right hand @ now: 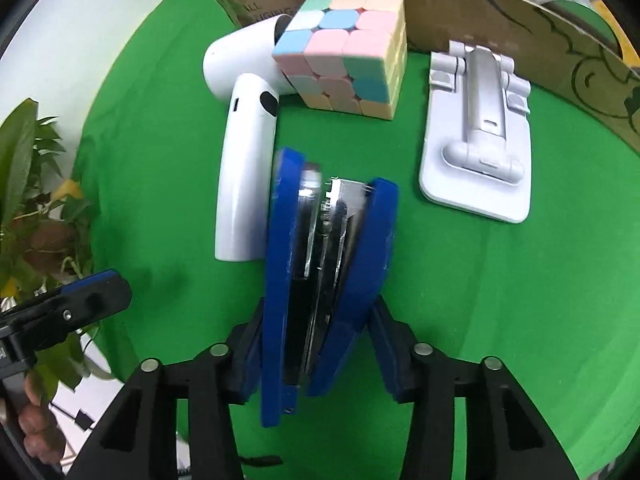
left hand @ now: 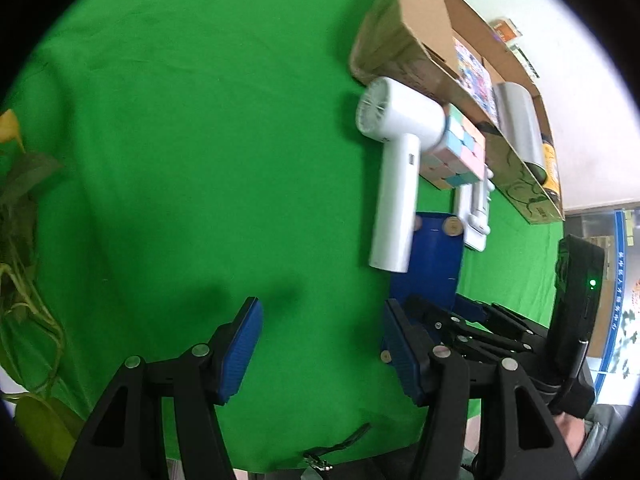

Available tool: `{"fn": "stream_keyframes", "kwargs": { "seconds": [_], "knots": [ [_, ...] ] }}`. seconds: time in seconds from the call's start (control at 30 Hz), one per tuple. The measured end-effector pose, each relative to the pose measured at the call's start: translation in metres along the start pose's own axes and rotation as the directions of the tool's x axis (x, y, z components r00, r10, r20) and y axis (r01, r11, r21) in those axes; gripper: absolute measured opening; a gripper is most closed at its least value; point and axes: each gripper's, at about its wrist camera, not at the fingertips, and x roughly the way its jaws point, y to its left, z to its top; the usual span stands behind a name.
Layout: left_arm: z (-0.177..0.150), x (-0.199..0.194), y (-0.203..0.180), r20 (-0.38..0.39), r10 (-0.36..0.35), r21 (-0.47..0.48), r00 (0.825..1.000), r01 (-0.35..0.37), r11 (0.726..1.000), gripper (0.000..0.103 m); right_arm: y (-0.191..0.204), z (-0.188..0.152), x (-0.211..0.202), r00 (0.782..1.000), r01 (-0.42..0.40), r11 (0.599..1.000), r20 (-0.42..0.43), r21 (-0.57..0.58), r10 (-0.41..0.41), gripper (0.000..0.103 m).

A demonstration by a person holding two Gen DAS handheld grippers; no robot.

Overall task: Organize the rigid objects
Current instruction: 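Close both grippers on the blue stapler, then lift the blue stapler with both grippers and carry it over the tray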

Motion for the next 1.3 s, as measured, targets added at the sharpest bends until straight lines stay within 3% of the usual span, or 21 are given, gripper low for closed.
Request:
{"fn": "stream_keyframes", "kwargs": {
  "seconds": [0.17,0.27,0.33,0.4,0.47,0.53,0.63,0.7,0.77,0.9,1.03,1.17,1.3],
  "knots": [
    [-0.004,0.017,-0.029,-0.071,-0.122,0.023,0.99,0.124,0.992,0.06,-0.028,-0.023,-0.018,0.999,-0.038,0.999,-0.014,0.002,0.038,0.036],
    [-0.008,0.033,-0.058,-0.128,-0.177,0.078,0.976,0.188,0.979,0.062,-0.056,-0.047,-0.034,1.0,0.003,1.0,0.003,-0.012,-0.003,0.038],
    [-0.012,0.044,-0.074,-0.155,-0.187,0.108,0.97,0.205,0.973,0.062,-0.075,-0.061,-0.04,0.999,-0.047,0.998,0.013,0.029,0.047,0.049],
    [-0.016,0.057,-0.087,-0.197,-0.209,0.111,0.958,0.234,0.966,0.062,-0.094,-0.072,-0.054,0.995,-0.081,0.995,0.066,0.054,0.078,0.075],
    [-0.018,0.071,-0.1,-0.228,-0.226,0.1,0.947,0.254,0.962,0.062,-0.098,-0.078,-0.061,0.992,-0.062,0.998,0.111,0.033,0.058,0.079],
    [-0.02,0.078,-0.107,-0.244,-0.233,0.092,0.942,0.261,0.961,0.062,-0.097,-0.079,-0.062,0.991,-0.055,0.998,0.119,-0.01,0.056,0.078],
    [-0.024,0.085,-0.114,-0.247,-0.223,0.089,0.943,0.251,0.964,0.062,-0.084,-0.086,-0.05,0.995,-0.011,0.991,0.094,-0.133,0.024,0.065],
    [-0.028,0.088,-0.112,-0.245,-0.217,0.063,0.945,0.239,0.969,0.062,-0.077,-0.094,-0.04,0.998,-0.003,0.983,0.06,-0.186,0.015,0.043],
    [-0.035,0.092,-0.111,-0.235,-0.222,0.031,0.946,0.235,0.971,0.062,-0.076,-0.1,-0.037,0.996,0.03,0.979,0.084,-0.2,-0.013,0.035],
    [-0.042,0.093,-0.111,-0.198,-0.257,-0.053,0.946,0.251,0.967,0.062,-0.097,-0.099,-0.041,0.993,-0.096,0.991,0.058,-0.093,0.102,0.034],
    [-0.052,0.102,-0.126,-0.188,-0.252,-0.102,0.949,0.236,0.966,0.064,-0.124,-0.105,-0.044,0.966,-0.256,0.964,0.037,0.077,0.254,0.034],
    [-0.062,0.111,-0.161,-0.193,-0.159,-0.018,0.968,0.159,0.987,0.064,-0.133,-0.124,-0.039,0.923,-0.382,0.909,0.018,0.169,0.384,0.034],
    [-0.069,0.108,-0.185,-0.171,-0.158,0.017,0.973,0.163,0.986,0.058,-0.15,-0.142,-0.052,0.911,-0.41,0.892,0.047,0.192,0.409,0.034]
  ]
}}
